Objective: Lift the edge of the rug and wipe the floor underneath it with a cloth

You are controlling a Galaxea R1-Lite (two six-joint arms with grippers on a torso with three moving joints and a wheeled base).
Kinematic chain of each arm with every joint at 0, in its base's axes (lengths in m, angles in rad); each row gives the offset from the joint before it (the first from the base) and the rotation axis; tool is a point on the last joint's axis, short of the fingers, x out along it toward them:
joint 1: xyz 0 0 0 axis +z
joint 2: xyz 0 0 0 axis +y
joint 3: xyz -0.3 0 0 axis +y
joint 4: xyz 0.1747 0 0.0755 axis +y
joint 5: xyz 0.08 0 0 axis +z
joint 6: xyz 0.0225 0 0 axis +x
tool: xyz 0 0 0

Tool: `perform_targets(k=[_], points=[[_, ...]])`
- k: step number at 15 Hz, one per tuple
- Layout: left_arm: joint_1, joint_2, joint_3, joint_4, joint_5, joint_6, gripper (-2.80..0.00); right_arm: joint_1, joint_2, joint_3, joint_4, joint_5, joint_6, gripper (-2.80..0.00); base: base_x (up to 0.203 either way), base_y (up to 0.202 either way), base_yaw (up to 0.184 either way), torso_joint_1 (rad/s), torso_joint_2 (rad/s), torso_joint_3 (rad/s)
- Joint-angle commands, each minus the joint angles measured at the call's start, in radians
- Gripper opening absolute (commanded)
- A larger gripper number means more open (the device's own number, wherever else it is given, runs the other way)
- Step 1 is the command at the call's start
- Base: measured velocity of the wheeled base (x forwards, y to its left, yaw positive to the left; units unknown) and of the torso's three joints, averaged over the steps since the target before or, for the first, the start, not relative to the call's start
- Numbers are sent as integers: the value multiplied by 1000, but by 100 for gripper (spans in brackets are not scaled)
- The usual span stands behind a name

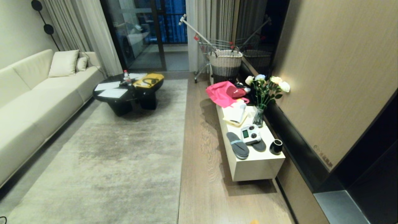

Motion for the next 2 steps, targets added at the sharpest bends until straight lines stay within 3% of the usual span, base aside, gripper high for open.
perform_targets(k=[1,2], points=[[0,2,0,0,0,0,-280,0,2,-1,1,0,5,-280,0,0,0,0,0,0],[0,2,0,0,0,0,-280,0,2,-1,1,0,13,-280,0,0,0,0,0,0]])
